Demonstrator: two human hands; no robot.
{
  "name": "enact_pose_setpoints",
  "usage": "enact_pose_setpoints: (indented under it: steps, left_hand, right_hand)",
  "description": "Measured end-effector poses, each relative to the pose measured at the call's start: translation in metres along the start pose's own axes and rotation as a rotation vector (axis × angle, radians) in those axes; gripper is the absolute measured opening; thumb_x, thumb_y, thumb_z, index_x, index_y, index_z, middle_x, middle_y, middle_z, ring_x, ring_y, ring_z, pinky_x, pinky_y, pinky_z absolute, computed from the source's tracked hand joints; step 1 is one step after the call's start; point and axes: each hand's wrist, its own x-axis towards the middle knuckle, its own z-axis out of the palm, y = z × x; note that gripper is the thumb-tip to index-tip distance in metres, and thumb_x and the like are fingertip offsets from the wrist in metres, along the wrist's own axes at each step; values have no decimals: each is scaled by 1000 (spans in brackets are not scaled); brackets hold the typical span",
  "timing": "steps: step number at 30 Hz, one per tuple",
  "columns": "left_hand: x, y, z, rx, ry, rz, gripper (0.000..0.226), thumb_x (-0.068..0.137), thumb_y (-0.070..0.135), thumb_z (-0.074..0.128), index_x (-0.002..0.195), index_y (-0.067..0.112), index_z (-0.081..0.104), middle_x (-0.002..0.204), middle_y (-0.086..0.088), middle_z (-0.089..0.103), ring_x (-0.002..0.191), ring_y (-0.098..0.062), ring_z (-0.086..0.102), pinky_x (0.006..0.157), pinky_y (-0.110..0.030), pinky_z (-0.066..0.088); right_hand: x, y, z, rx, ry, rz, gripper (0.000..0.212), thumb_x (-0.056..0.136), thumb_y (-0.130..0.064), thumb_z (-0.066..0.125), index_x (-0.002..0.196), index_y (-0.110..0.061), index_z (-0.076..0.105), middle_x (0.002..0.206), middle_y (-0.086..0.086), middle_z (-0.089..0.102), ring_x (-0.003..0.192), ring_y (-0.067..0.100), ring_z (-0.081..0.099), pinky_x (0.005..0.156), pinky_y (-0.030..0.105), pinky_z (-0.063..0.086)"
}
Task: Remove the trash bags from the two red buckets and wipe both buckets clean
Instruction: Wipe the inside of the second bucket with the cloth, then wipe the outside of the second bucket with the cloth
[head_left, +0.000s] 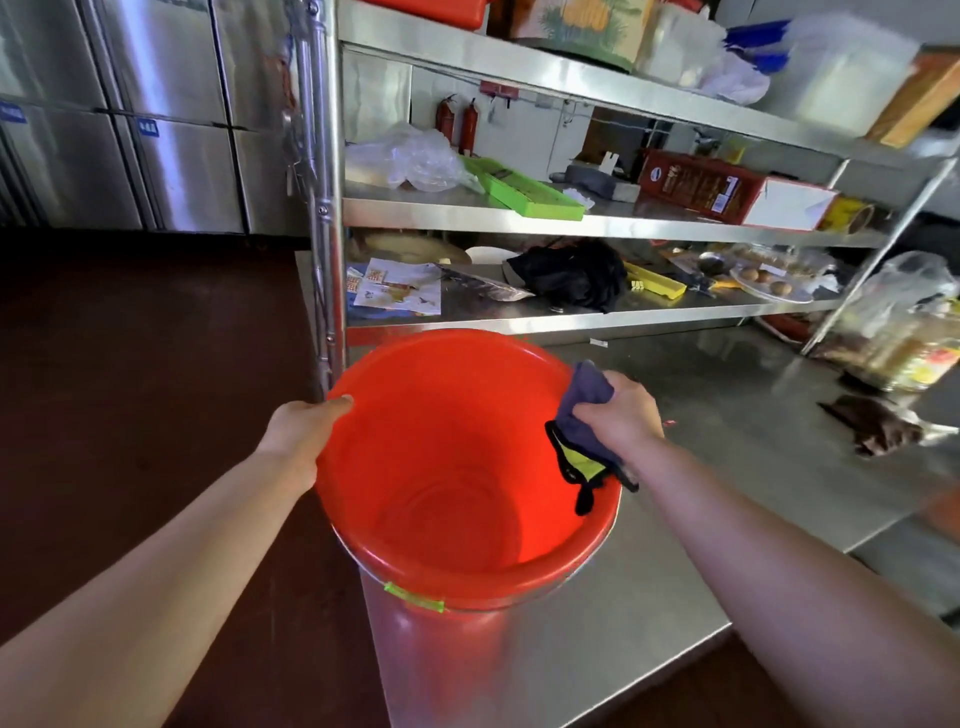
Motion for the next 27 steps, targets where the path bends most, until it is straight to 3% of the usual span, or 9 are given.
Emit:
enact_pose_setpoints:
  steps: [3,6,10,14,16,19,21,23,27]
  left_hand:
    - [3,2,1,-83,-101,-31,13,87,17,65,85,4,63,52,-3,66,43,-15,62,45,-25,48]
    - [-5,4,6,-62,-220,22,14,91,16,57,95,4,65,63,-5,68,50,-12,63,48,-22,51]
    - [-22,4,14,170,-215,153,35,92,20,57,124,5,55,107,-15,62,94,-24,60,85,-34,49]
    - [-73,-10,23,908,30,698,44,85,37,64,123,17,57,119,-5,60,121,-28,44,102,-44,36]
    - [-110,-22,42,1025,-28,984,39,82,40,66,115,18,62,114,1,64,117,-24,47,95,-41,34]
    - [-154,-45,88,1154,-191,1251,37,77,49,58,94,19,71,89,4,70,93,-22,63,77,-34,48]
    - [-173,-59,124,1320,-222,1229,50,78,56,42,92,17,71,84,3,71,83,-22,65,69,-31,52]
    - [-181,-69,156,1465,-212,1080,62,82,59,28,108,16,64,99,-2,68,94,-26,62,77,-33,48]
    - [-181,-83,183,1659,-109,942,41,96,50,30,110,20,53,108,-3,64,98,-29,62,70,-33,41]
  right_hand:
    - [-13,19,0,36,66,75,21,74,-24,68,93,-23,59,73,-8,57,70,17,56,54,25,36]
    - [-22,34,-3,69,187,82,18,78,-23,66,92,-25,56,77,-5,57,75,22,55,62,27,36]
    - [-22,43,-9,143,316,28,23,83,-20,63,105,-19,57,91,2,60,80,24,52,68,30,38]
    - [-19,47,-13,273,371,-23,23,85,-20,61,107,-18,57,97,2,62,86,25,56,73,31,42]
    - [-16,50,-16,376,396,-42,27,86,-20,62,113,-18,57,96,-2,61,87,21,57,75,29,43]
    - [-11,57,-26,506,402,-79,32,86,-20,63,116,-16,57,101,-2,62,92,21,59,80,33,49]
    - [-6,68,-36,544,376,-104,34,85,-20,65,118,-14,57,104,1,63,95,22,60,84,38,51]
    - [-1,83,-48,555,348,-140,39,84,-19,67,121,-15,56,108,1,63,97,20,59,88,40,51]
    - [12,123,-71,532,277,-220,48,83,-19,68,128,-22,52,117,-4,61,104,14,56,91,31,46]
